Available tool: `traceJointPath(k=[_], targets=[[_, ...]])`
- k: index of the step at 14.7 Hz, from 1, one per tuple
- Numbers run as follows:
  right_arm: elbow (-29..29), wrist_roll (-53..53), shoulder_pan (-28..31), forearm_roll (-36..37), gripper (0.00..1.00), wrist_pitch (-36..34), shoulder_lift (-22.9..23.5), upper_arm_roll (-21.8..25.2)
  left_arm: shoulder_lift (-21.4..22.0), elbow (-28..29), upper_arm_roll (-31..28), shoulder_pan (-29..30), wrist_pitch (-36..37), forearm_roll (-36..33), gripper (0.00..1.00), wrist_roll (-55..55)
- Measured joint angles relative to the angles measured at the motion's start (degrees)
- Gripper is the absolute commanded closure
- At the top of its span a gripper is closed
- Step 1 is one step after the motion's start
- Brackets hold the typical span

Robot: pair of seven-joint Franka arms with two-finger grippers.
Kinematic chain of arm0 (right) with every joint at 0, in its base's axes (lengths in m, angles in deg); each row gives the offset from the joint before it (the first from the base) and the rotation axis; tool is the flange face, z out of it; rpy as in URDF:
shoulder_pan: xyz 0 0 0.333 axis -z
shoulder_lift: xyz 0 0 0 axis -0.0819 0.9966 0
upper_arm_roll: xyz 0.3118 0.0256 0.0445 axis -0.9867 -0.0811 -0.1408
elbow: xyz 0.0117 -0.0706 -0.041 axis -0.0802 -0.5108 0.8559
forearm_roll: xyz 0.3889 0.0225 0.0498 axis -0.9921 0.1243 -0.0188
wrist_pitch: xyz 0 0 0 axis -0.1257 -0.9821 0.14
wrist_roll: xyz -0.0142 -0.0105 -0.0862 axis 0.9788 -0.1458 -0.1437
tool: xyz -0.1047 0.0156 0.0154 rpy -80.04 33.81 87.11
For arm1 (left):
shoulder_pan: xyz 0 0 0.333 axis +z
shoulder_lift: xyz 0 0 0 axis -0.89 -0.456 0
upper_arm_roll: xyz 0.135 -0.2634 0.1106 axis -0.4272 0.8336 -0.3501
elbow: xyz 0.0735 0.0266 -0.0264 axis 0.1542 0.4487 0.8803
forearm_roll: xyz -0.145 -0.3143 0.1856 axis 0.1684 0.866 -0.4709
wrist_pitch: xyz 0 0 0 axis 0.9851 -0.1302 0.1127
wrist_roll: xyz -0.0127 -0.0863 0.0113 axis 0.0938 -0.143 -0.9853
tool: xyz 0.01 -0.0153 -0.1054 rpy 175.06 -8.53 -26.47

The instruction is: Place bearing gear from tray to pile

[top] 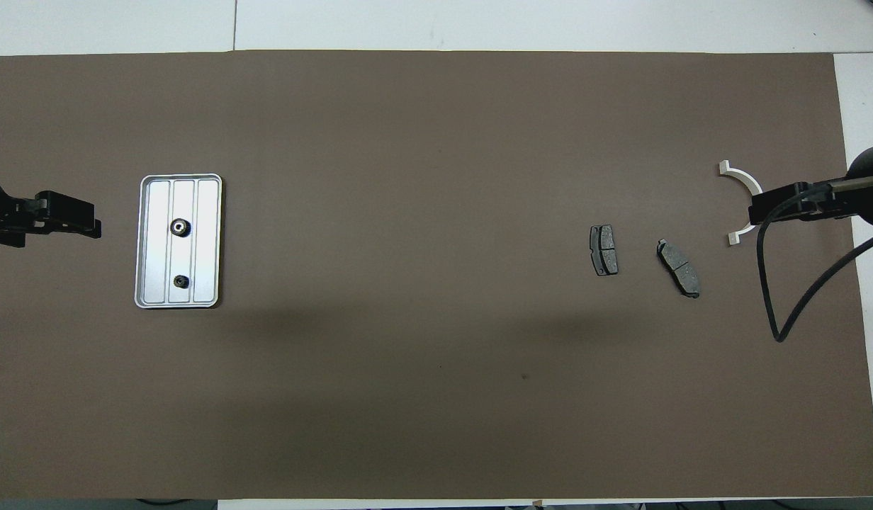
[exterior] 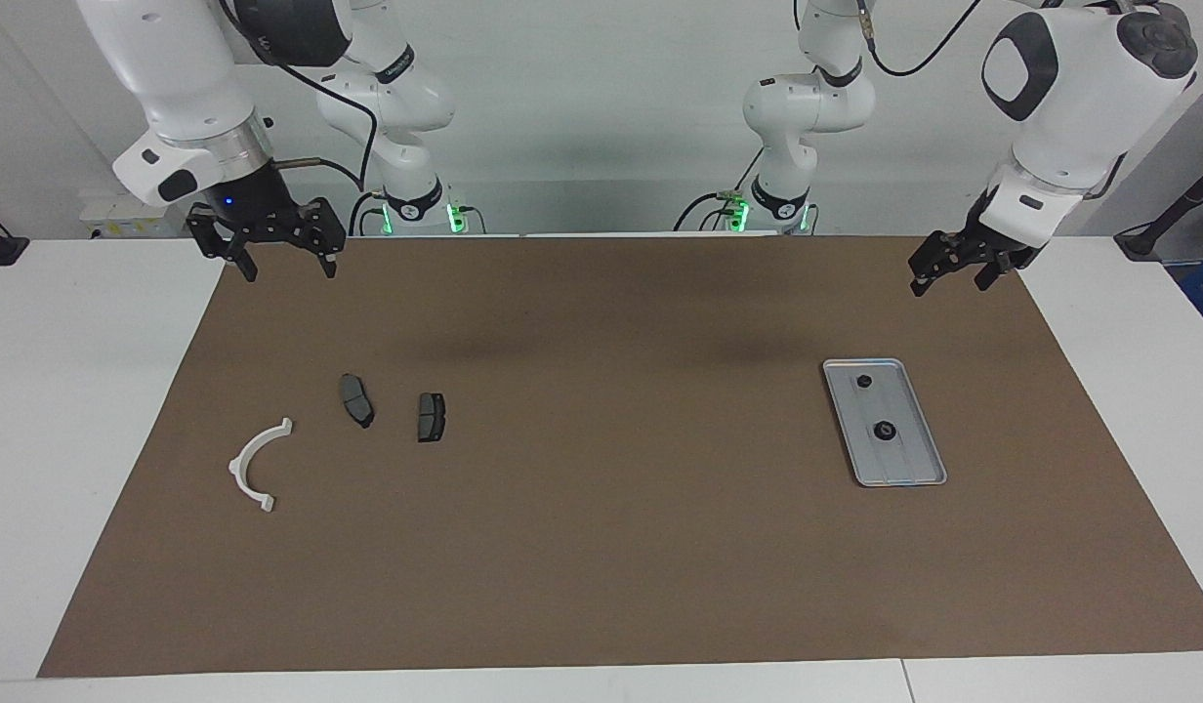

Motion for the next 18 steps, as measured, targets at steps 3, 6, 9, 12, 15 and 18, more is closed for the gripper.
traceJointPath(k=[3,6,9,12,15,18], targets=[[0.0,0.0,0.0,0.0,0.0,0.0,0.0,0.0,-0.29,0.55,-0.17,0.01,-2.82,0.0,0.0,-0.01],[0.0,0.0,0.0,0.0,0.0,0.0,0.0,0.0,-2.15,3.44,-0.21,0.06,-10.17,-0.06,0.0,-0.01],[-0.02,0.0,0.0,0.0,0.0,0.0,0.0,0.0,-5.45,8.88,-0.37,0.37,-21.36,-0.08,0.0,0.3],[-0.02,0.0,-0.02,0.0,0.0,-0.04,0.0,-0.02,-8.66,12.96,-0.42,0.81,-28.27,-0.08,0.0,0.55],[-0.05,0.0,-0.03,-0.01,0.0,-0.22,0.0,-0.09,-13.7,12.82,-0.15,0.72,-30.49,-0.01,0.0,0.53],[-0.06,0.0,-0.03,-0.01,0.0,-0.35,0.0,-0.11,-18.67,11.94,-0.11,0.73,-33.25,0.72,0.01,0.46]])
